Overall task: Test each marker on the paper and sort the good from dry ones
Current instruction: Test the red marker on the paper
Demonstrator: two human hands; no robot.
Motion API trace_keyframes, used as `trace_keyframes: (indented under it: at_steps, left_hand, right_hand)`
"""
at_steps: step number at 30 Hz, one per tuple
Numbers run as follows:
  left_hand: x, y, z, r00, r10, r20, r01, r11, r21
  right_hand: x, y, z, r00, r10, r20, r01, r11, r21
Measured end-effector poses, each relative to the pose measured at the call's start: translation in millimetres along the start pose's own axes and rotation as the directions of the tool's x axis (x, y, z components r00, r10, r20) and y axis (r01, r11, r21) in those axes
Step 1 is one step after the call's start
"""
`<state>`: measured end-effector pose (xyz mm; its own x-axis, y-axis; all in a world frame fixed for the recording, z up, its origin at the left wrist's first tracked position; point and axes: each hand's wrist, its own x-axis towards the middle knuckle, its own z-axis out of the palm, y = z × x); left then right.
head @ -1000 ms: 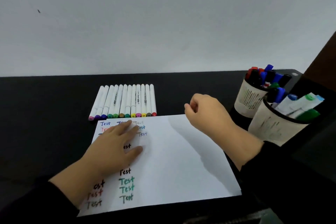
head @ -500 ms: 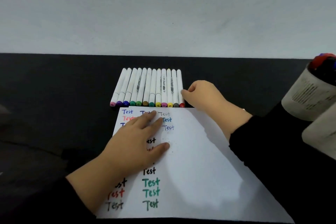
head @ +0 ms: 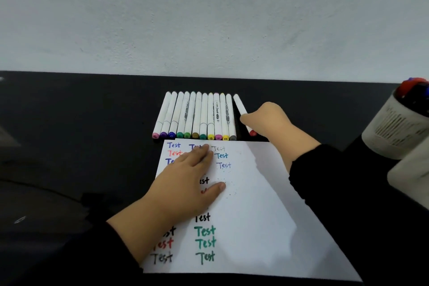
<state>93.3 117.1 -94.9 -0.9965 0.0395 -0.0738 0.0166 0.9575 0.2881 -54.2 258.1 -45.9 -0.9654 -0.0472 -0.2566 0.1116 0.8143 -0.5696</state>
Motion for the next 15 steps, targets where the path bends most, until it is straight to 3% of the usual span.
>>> trace_keyframes:
  at_steps: [7,11,15]
  left_hand:
    - [-1,7,-10,0.997,0.004,0.074,-0.009,0.998,0.064]
    - [-8,11,-13,0.995,-0.085,0.048,0.089,0.992,-0.088]
    - [-23,14,-12,0.984,-0.147,-0.102,0.116,0.957,-0.266]
  right_hand:
    - [-45,12,-25,0.997,0.074,-0.014,-0.073,0.996,0.055]
    - [-77,22,-34,0.997,0.062,0.053,-0.066,0.995,0.069]
    - [-101,40,-34,0.999,-0.005,0.050,-0.008,0.965,0.262]
